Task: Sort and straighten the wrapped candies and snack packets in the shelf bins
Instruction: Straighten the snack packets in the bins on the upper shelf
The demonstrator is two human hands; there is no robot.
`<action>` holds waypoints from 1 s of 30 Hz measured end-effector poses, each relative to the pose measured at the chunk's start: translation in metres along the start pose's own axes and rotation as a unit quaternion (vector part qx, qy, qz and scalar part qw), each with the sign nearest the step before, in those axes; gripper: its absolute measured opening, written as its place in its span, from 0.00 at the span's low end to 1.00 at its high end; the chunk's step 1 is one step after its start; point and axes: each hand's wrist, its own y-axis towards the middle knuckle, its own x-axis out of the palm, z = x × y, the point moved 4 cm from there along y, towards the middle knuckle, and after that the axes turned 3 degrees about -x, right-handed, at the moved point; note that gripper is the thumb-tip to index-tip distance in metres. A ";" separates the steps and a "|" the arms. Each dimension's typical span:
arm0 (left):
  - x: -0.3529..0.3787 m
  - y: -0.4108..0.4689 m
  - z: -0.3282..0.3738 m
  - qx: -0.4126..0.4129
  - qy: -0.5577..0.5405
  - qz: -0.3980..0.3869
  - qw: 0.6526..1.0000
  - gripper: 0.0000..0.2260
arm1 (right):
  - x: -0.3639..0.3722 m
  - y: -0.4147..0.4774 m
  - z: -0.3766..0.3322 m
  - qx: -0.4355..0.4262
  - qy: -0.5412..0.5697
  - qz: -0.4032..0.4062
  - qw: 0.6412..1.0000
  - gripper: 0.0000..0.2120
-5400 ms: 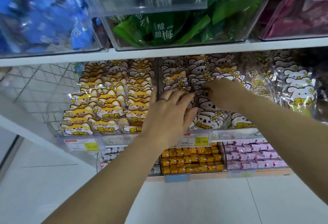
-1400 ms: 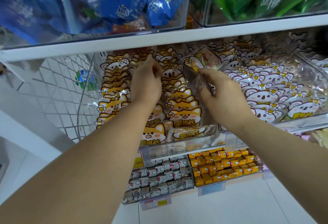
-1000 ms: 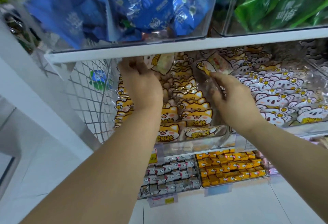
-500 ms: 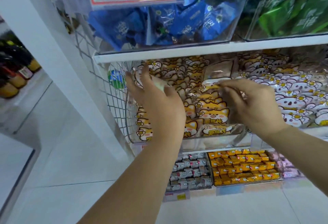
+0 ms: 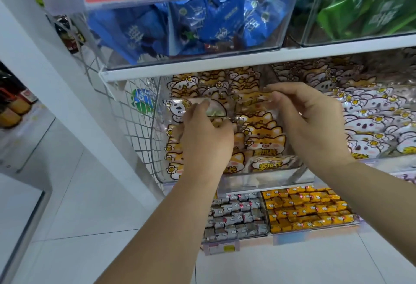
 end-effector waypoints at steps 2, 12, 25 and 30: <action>0.001 -0.003 0.004 0.043 0.019 -0.002 0.999 0.26 | 0.000 0.000 -0.001 0.002 0.005 -0.002 1.000 0.08; 0.012 0.016 0.016 0.174 -0.011 -0.018 0.985 0.04 | -0.004 -0.006 0.003 -0.028 -0.032 -0.069 0.997 0.09; 0.038 0.059 0.039 0.257 -0.036 0.039 0.965 0.06 | -0.006 0.004 0.043 0.056 -0.265 -0.181 0.945 0.22; 0.051 0.071 0.045 0.217 0.008 0.035 0.975 0.08 | -0.005 0.002 0.046 0.049 -0.268 -0.165 0.948 0.23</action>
